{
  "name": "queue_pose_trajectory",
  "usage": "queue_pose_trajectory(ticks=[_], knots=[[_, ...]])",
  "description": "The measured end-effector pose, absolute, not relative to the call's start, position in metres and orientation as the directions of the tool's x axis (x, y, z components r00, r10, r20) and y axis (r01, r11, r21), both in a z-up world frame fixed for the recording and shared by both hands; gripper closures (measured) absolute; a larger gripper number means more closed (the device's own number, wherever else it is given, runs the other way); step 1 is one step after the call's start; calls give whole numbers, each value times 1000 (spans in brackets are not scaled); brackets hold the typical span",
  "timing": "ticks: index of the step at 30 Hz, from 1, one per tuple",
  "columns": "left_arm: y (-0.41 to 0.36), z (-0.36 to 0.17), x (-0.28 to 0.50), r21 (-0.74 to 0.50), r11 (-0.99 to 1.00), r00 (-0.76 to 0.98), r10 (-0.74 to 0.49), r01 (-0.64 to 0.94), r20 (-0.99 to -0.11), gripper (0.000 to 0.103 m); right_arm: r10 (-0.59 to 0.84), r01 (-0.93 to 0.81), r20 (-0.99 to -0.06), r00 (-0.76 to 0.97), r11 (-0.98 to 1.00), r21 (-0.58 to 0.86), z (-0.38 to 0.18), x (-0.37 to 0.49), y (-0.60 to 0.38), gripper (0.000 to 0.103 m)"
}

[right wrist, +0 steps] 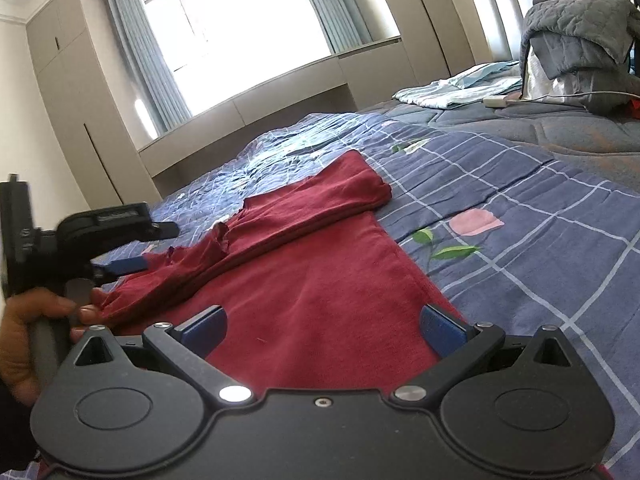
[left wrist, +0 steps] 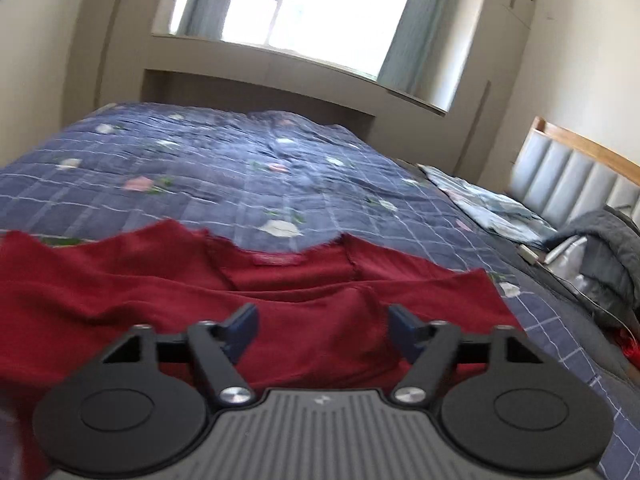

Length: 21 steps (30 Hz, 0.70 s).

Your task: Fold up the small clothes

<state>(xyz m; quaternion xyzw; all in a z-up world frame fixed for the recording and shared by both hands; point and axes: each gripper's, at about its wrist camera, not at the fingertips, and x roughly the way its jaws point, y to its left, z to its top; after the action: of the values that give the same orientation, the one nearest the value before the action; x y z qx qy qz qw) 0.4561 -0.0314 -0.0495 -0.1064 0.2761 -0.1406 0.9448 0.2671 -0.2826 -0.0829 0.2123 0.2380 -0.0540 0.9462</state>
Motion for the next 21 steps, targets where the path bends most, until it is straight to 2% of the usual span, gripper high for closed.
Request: queue_pose_trajectory(ticks=[1,3,11,14,16,17,21], knots=[[-26,-47,450,-266,946,822,-299,187,-484,7,6,195,-477,879,907,372,-83,269,-282,0],[-14,-41,435,-231,961,848,-249,155,-468,1,32,169,-488,872,917,362,-82,274,-280,0],[43,-44,385,4,997,873,68,-75,-483,0,181,-43,-529,829,964,263,-68,317,-265,1],[67,-54,375,33,987,845,153,-159,-513,0,244,-141,-537,808,964,226,-61,344,-256,2],[84,-63,374,29,980,817,178,-195,-549,0,292,-192,-551,782,953,233,-57,371,-251,4],[90,-67,375,30,977,800,192,-213,-568,0,316,-215,-563,764,947,239,-56,386,-248,8],[107,-76,383,24,969,766,211,-248,-607,0,306,-230,-597,742,952,202,-50,438,-232,21]])
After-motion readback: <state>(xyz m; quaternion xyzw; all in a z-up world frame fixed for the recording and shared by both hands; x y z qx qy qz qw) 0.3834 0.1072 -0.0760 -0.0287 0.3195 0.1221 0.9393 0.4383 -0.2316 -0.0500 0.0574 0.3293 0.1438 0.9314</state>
